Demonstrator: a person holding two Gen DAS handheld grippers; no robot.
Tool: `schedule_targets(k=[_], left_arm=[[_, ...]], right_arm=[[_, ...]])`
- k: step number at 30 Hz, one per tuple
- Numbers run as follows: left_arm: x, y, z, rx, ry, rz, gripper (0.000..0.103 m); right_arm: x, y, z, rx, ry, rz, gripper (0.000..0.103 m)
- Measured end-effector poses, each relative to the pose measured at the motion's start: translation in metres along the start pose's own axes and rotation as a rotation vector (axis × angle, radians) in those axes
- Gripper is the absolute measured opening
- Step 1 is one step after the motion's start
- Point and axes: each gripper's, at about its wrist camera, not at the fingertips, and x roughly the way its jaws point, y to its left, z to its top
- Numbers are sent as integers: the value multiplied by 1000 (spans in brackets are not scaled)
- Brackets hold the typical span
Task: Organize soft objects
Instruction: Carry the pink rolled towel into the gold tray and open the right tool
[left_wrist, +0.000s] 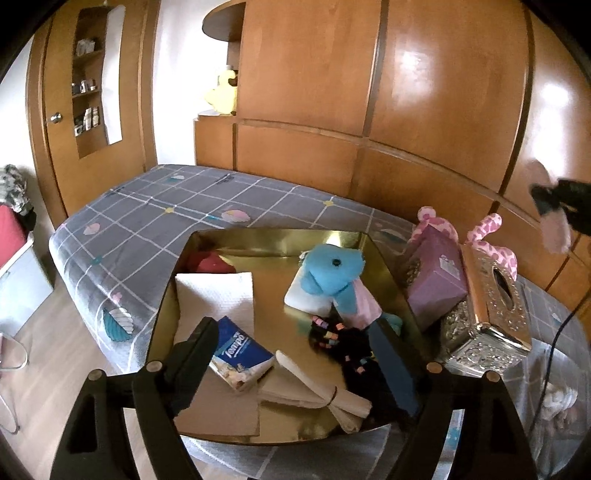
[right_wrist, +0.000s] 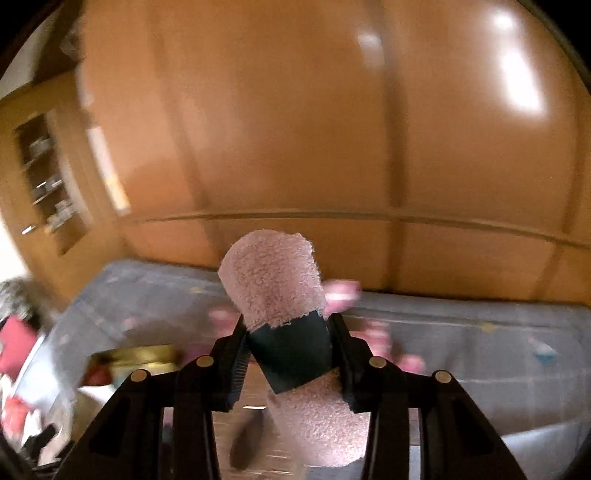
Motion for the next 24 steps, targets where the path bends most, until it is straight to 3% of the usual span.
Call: schedule_targets(k=[6, 12, 16, 24], left_arm=[[1, 10, 0, -20, -2, 18, 84], [3, 20, -1, -42, 1, 39, 84], [3, 28, 1, -62, -7, 56, 84], [-2, 41, 5, -94, -28, 79, 84]], right_arm=[[45, 88, -25, -118, 114, 199, 40], [83, 137, -68, -152, 248, 333, 40], [103, 161, -96, -171, 341, 389, 40], [119, 199, -136, -210, 444, 427, 43]])
